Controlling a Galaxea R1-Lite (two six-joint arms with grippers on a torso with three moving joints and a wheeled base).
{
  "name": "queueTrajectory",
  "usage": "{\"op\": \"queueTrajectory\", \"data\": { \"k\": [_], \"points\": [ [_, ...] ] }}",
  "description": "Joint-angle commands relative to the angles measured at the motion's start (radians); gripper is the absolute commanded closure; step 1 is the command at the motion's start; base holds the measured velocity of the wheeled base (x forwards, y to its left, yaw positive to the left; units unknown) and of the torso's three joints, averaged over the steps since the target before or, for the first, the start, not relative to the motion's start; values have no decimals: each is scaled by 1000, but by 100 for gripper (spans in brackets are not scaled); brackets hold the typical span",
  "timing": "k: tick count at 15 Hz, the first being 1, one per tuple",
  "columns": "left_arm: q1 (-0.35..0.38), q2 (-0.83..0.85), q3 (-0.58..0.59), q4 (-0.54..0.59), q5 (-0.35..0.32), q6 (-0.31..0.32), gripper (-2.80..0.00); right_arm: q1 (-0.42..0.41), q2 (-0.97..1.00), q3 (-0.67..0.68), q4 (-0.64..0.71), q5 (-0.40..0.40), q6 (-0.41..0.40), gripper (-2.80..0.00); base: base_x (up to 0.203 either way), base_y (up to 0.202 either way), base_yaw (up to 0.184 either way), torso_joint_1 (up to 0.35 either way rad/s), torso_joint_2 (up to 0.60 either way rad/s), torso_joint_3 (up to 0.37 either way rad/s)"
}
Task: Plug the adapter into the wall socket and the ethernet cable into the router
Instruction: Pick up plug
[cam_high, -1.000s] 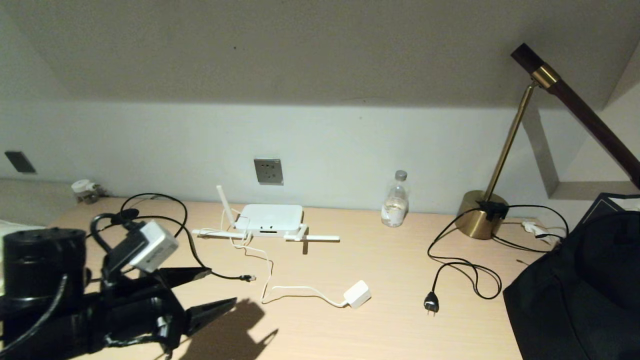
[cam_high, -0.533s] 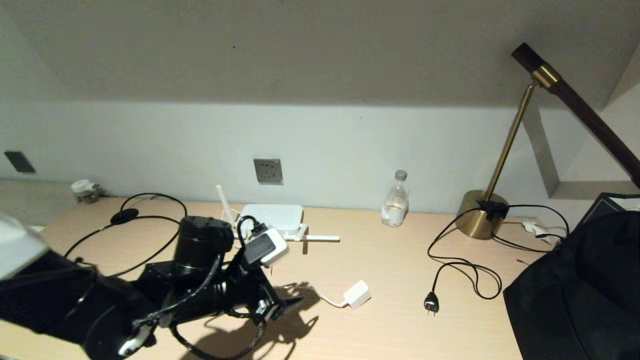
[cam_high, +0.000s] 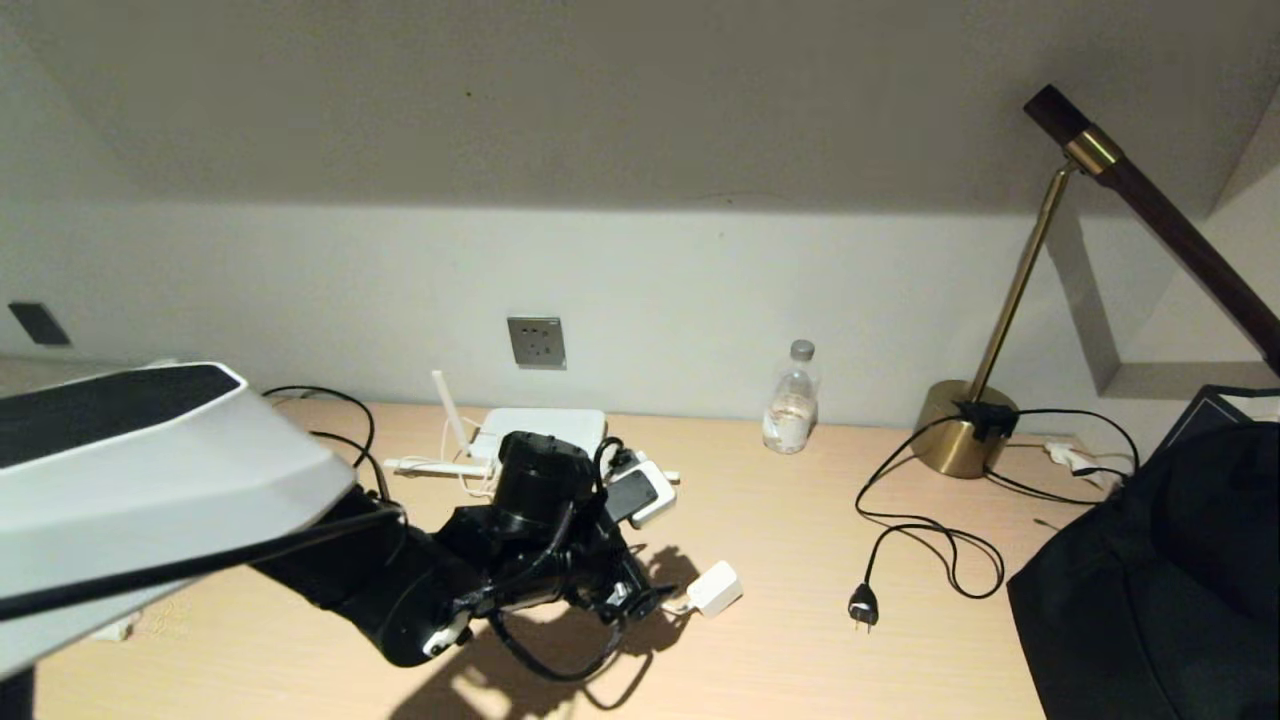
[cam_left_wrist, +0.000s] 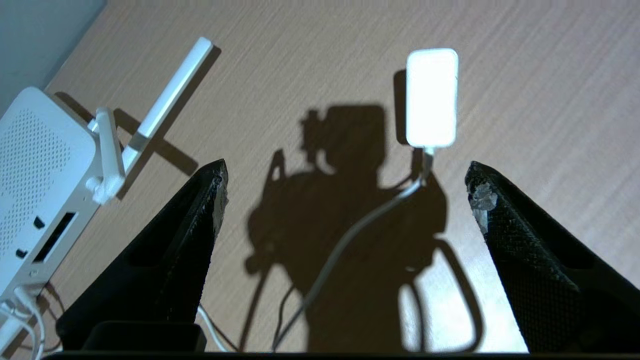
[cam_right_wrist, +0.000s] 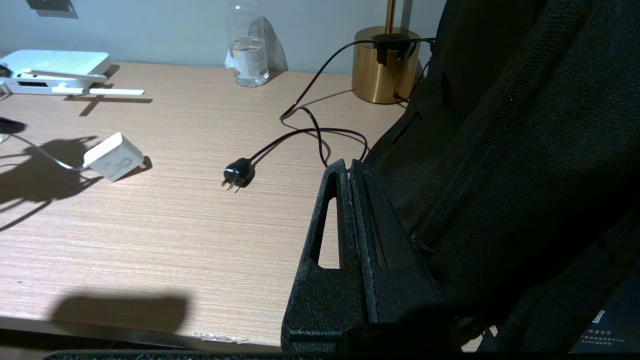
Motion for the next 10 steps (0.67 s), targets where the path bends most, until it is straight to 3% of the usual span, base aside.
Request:
{"op": "queueTrajectory", "data": {
  "k": [1, 10],
  "points": [
    [-1, 66, -46, -4, 1, 1, -280, 0, 2, 0, 0, 0, 0, 0, 0, 0, 0, 0, 0, 0],
    [-1, 184, -163, -12, 13, -40, -280, 0, 2, 0, 0, 0, 2, 0, 0, 0, 0, 0, 0, 0]
  ]
}}
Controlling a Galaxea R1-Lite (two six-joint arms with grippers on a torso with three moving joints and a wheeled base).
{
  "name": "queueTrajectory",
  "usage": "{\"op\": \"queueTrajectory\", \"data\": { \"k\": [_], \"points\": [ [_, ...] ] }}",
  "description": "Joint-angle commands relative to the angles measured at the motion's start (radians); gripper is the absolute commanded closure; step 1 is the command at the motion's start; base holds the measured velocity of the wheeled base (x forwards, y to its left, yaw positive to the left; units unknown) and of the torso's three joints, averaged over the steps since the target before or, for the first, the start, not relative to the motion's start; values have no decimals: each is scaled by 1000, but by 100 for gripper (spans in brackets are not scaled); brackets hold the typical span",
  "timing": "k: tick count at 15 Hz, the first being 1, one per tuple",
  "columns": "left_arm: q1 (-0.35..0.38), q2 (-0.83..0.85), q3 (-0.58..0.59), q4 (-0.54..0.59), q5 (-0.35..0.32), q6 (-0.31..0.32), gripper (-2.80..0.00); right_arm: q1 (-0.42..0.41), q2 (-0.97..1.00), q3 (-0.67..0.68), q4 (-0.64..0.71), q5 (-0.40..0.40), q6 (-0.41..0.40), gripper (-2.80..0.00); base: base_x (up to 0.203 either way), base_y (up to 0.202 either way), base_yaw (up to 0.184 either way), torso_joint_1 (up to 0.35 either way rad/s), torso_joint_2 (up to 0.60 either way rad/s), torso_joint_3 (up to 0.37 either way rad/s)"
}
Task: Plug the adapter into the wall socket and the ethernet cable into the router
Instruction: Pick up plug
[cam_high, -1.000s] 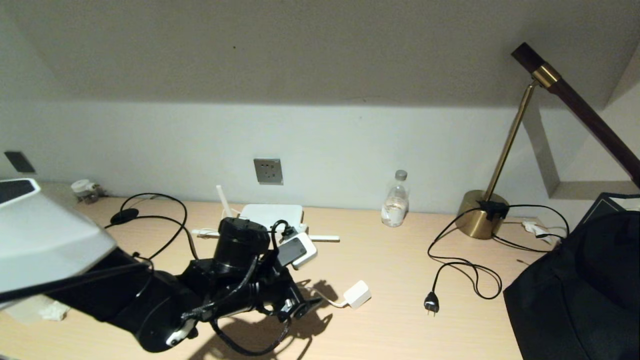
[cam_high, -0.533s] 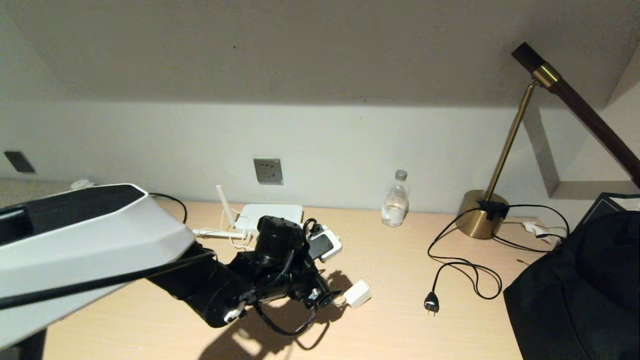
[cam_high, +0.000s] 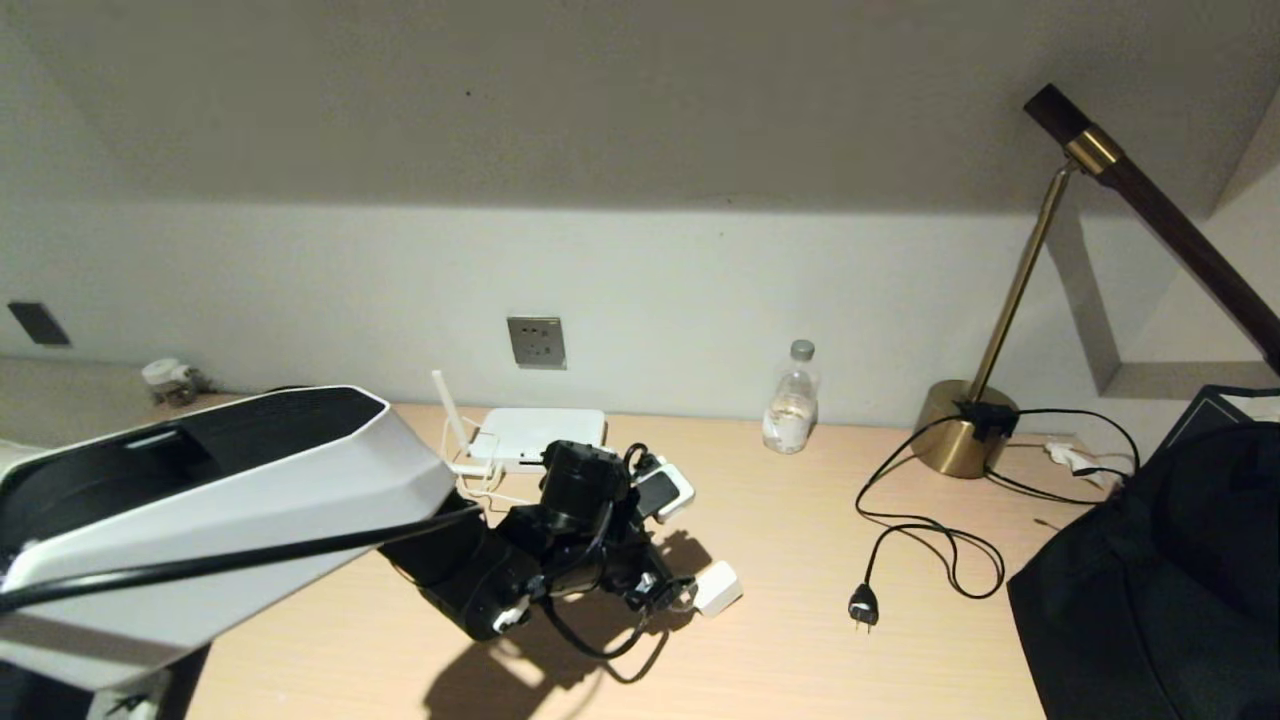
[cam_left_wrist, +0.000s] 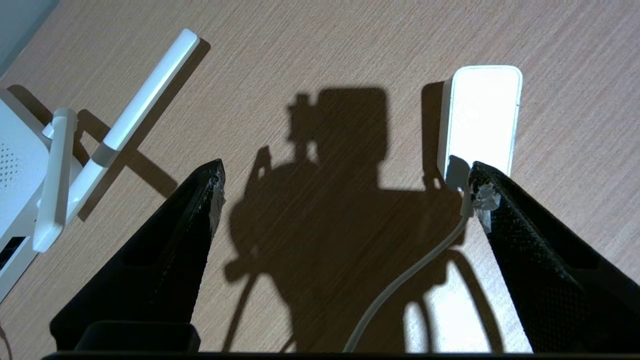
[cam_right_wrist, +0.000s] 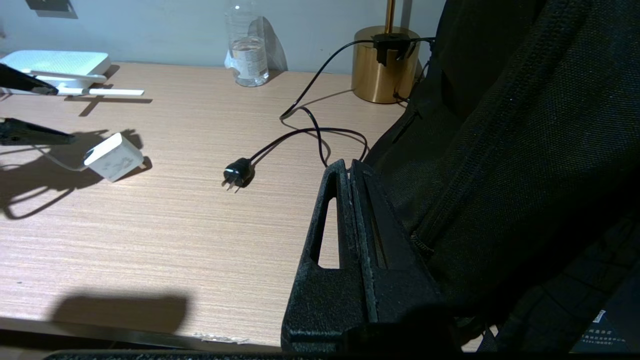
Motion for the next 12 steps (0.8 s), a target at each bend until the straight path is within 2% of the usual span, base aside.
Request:
{"op": "queueTrajectory", "data": {
  "k": [1, 9, 12],
  "points": [
    [-1, 19, -12, -3, 0, 2, -280, 0, 2, 0, 0, 0, 0, 0, 0, 0, 0, 0, 0, 0],
    [-3, 58, -27, -4, -2, -5, -280, 0, 2, 0, 0, 0, 0, 0, 0, 0, 0, 0, 0, 0],
    [-31, 30, -17, -3, -1, -5, -280, 0, 2, 0, 0, 0, 0, 0, 0, 0, 0, 0, 0, 0]
  ]
}}
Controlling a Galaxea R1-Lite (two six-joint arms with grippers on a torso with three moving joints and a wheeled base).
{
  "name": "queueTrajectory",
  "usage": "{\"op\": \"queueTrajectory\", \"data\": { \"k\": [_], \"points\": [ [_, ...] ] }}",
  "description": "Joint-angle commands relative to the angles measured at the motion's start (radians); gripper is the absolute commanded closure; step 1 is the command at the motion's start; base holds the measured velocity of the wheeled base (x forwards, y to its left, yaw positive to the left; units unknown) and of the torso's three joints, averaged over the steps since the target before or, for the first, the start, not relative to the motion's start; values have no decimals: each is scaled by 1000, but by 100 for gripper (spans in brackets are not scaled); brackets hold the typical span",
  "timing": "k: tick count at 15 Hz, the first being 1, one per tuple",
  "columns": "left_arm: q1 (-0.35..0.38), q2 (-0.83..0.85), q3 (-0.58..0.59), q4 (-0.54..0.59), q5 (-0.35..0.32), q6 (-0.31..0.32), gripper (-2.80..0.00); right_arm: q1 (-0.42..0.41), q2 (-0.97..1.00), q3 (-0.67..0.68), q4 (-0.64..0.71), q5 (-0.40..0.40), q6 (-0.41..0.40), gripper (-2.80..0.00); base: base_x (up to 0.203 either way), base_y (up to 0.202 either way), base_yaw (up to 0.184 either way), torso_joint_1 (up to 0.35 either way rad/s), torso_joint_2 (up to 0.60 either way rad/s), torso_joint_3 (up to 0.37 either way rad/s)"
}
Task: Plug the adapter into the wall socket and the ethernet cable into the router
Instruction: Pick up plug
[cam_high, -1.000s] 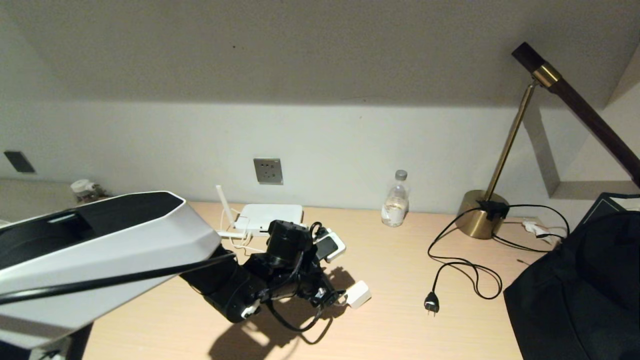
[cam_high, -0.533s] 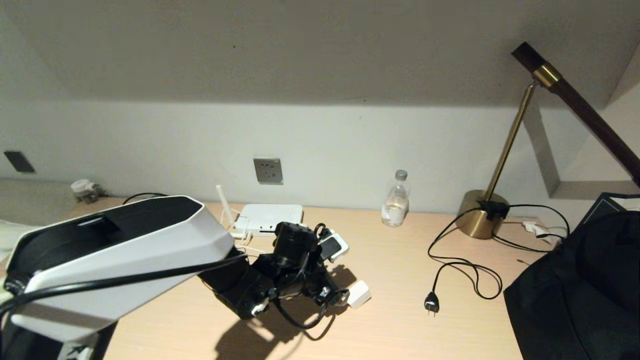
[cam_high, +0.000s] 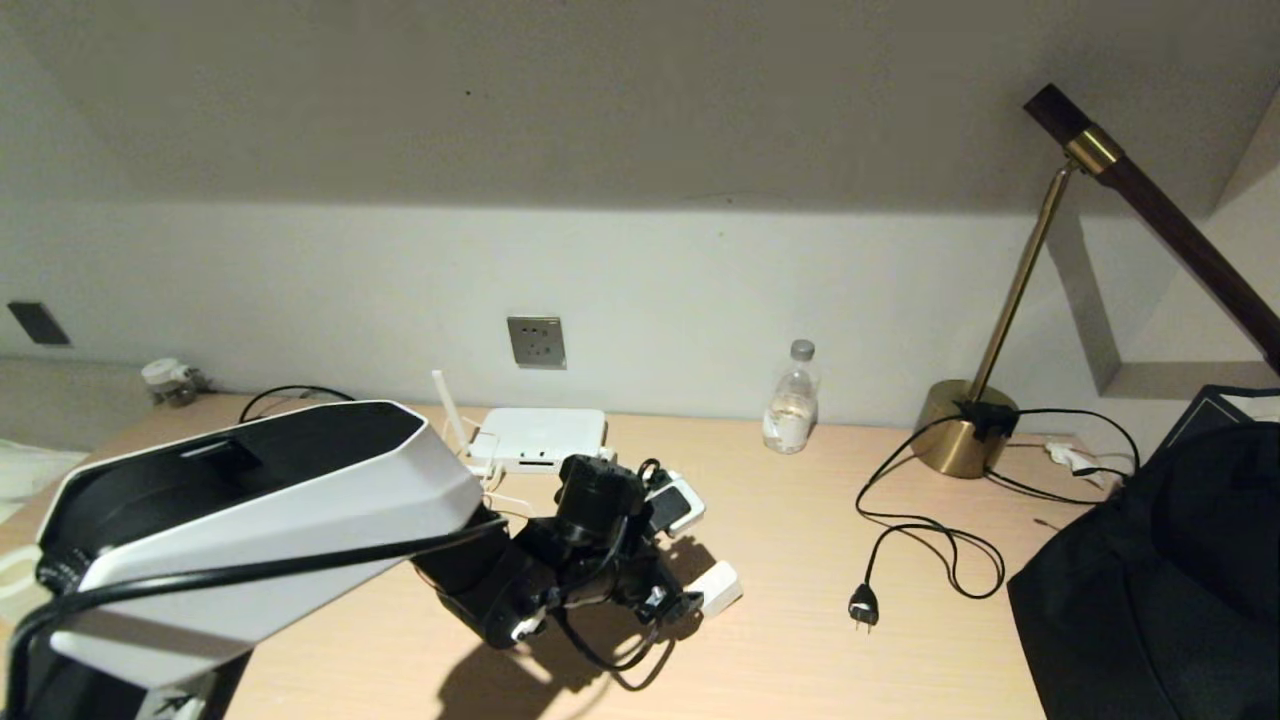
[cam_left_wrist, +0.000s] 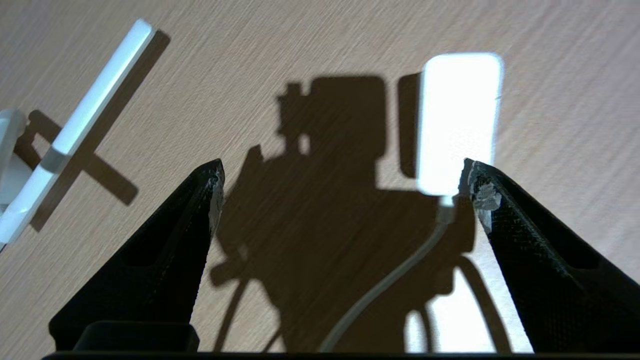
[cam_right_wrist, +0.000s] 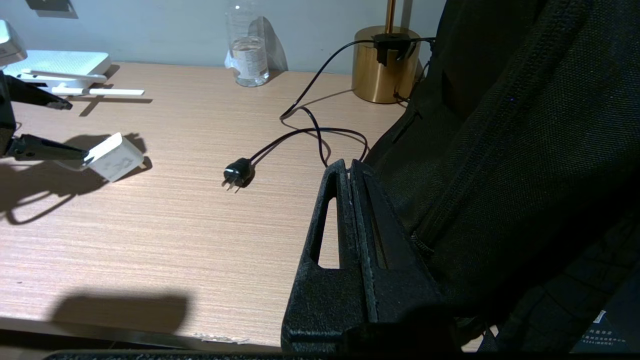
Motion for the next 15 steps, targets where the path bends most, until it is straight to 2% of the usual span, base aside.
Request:
{"op": "queueTrajectory", "data": {
  "k": [1, 4, 9, 15],
  "points": [
    [-25, -29, 8, -3, 1, 0, -280, 0, 2, 0, 0, 0, 0, 0, 0, 0, 0, 0, 0, 0],
    [-65, -22, 8, -2, 17, -7, -280, 0, 2, 0, 0, 0, 0, 0, 0, 0, 0, 0, 0, 0],
    [-56, 45, -36, -4, 25, -10, -280, 0, 2, 0, 0, 0, 0, 0, 0, 0, 0, 0, 0, 0],
    [-52, 97, -113, 7, 25, -47, -280, 0, 2, 0, 0, 0, 0, 0, 0, 0, 0, 0, 0, 0]
  ]
}}
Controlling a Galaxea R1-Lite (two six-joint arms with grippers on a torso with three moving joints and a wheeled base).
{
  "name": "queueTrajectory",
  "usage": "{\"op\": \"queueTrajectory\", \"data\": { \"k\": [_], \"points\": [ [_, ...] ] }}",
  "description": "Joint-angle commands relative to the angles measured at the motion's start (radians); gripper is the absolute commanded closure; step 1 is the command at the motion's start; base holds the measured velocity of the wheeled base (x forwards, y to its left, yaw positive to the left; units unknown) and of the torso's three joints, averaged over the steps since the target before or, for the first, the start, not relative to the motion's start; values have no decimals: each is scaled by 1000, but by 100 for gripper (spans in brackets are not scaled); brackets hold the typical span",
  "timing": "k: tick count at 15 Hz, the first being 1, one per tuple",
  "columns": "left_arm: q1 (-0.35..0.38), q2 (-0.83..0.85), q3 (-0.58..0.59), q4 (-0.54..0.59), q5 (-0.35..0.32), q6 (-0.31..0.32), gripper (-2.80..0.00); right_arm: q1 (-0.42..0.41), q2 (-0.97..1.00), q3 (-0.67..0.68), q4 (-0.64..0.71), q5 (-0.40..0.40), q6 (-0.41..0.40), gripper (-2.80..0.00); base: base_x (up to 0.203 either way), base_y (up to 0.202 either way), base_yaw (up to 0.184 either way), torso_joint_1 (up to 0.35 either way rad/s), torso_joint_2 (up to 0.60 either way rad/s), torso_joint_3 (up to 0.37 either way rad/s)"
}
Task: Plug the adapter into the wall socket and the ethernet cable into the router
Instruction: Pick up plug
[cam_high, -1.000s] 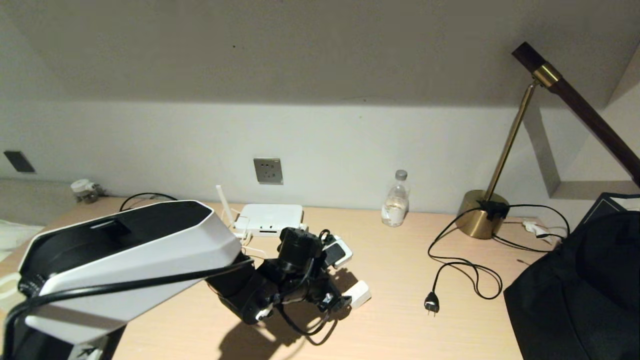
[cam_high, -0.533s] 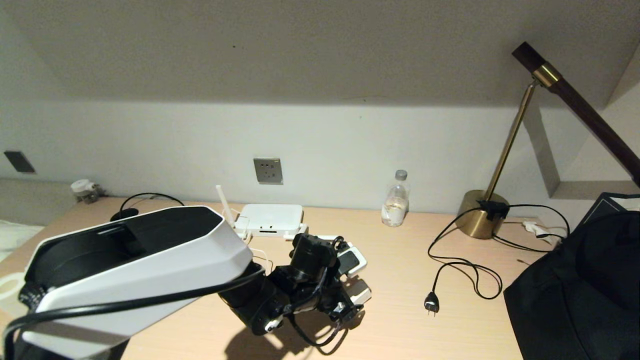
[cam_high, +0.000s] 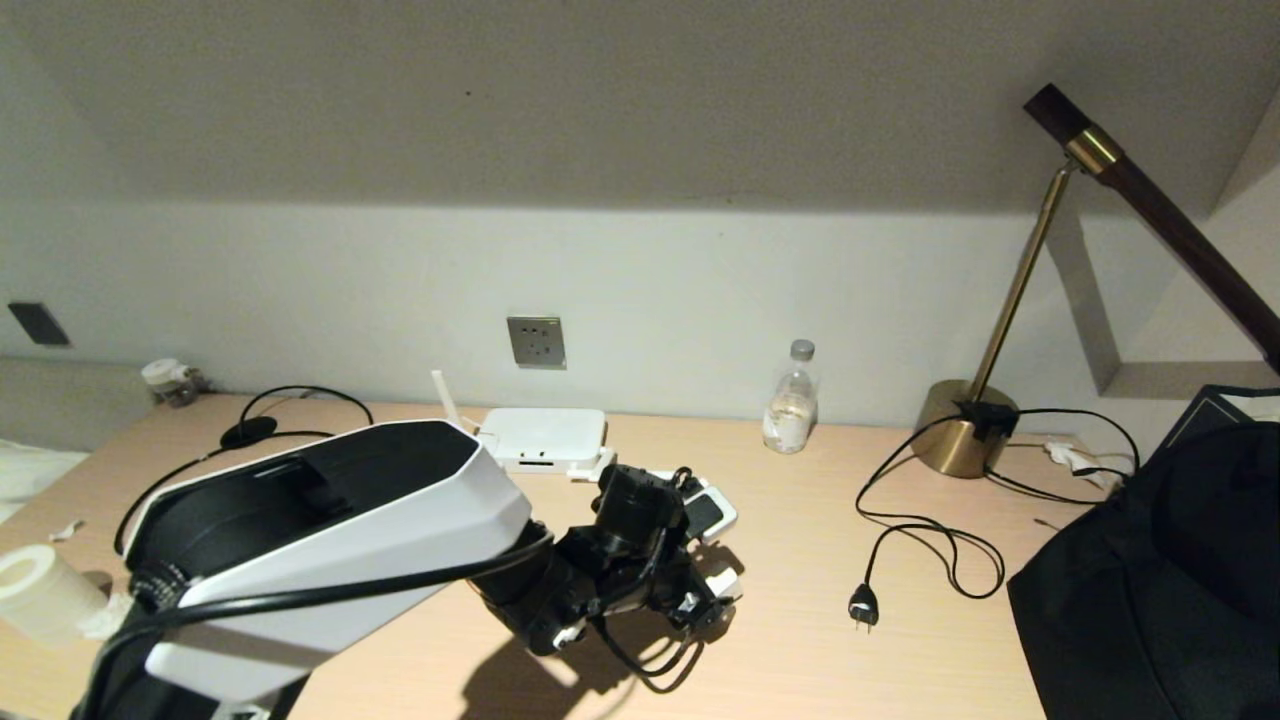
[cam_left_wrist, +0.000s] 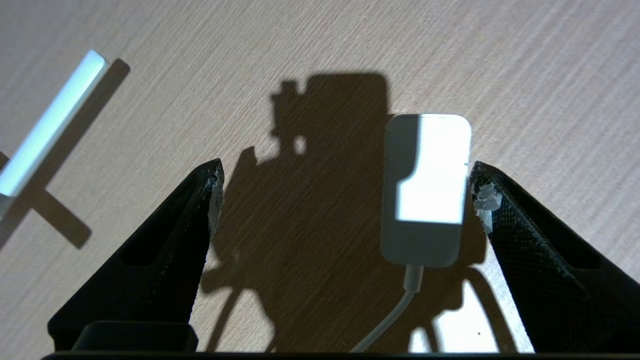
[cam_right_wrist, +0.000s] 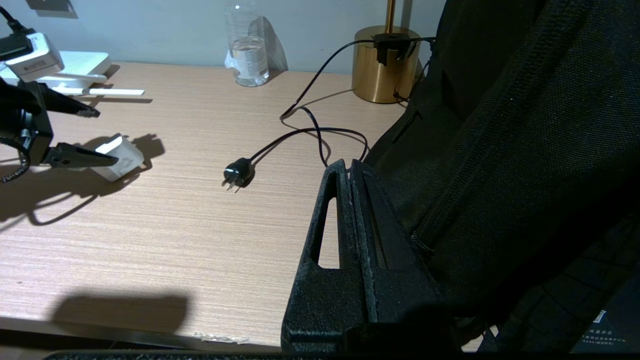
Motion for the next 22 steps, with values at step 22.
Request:
{"op": "queueTrajectory", "data": {
  "k": [22],
  "points": [
    [-7, 57, -96, 87, -11, -137, -280, 0, 2, 0, 0, 0, 0, 0, 0, 0, 0, 0, 0, 0]
  ]
}}
